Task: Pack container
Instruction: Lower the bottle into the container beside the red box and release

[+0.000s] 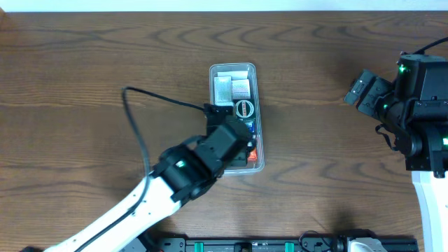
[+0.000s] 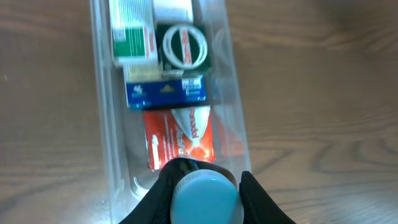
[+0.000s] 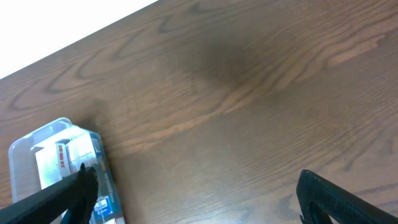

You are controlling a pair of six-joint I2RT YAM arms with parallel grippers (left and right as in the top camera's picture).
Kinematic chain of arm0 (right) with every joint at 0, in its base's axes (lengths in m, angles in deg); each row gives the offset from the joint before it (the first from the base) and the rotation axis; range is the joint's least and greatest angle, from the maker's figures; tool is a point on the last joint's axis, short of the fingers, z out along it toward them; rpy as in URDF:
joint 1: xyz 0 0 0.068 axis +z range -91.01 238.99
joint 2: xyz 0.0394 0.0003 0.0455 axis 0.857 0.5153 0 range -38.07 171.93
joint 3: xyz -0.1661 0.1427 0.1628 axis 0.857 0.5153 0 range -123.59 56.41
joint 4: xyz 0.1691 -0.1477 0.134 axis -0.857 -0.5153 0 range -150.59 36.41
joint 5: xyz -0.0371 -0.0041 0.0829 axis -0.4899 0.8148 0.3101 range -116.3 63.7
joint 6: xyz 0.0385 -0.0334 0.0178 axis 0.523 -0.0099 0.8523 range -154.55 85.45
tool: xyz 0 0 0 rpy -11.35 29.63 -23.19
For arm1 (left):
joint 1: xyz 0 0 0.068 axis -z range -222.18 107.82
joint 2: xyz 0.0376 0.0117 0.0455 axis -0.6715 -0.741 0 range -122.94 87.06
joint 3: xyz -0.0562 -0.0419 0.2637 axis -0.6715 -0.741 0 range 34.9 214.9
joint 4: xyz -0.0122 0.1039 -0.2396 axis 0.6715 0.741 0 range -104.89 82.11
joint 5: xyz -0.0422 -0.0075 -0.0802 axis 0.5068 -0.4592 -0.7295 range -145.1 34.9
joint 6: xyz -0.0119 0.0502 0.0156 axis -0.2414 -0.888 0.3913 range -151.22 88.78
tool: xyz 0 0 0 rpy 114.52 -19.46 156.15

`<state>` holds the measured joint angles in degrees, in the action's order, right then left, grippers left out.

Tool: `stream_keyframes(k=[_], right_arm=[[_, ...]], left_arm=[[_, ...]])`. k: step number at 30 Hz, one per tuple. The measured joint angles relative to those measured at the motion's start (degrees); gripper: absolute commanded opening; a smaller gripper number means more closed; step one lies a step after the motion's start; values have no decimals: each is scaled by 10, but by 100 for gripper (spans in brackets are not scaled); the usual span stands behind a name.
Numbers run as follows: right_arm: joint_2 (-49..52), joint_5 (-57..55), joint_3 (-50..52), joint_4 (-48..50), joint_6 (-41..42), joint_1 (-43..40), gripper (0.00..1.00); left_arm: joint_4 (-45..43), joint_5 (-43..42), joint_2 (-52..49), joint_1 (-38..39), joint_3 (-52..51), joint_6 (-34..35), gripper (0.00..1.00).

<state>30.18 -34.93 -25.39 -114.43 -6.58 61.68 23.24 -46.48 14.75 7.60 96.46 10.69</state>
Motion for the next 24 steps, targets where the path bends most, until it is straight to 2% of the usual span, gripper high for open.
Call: stream_keyframes(k=[10, 19, 20, 21, 22, 24], right_arm=[[0, 0, 0, 0, 0, 0, 99], [0, 0, 0, 0, 0, 0, 99], [0, 0, 0, 0, 0, 0, 99], [0, 0, 0, 0, 0, 0, 99], [0, 0, 0, 0, 0, 0, 99], [0, 0, 0, 0, 0, 0, 99]], left_arm=[[28, -23, -101, 3, 0, 94, 6], [23, -26, -134, 3, 0, 123, 6], [23, -26, -139, 3, 0, 123, 10], [23, -26, -144, 3, 0, 123, 22], [23, -26, -150, 3, 0, 123, 30], [18, -23, -155, 3, 1, 123, 41]])
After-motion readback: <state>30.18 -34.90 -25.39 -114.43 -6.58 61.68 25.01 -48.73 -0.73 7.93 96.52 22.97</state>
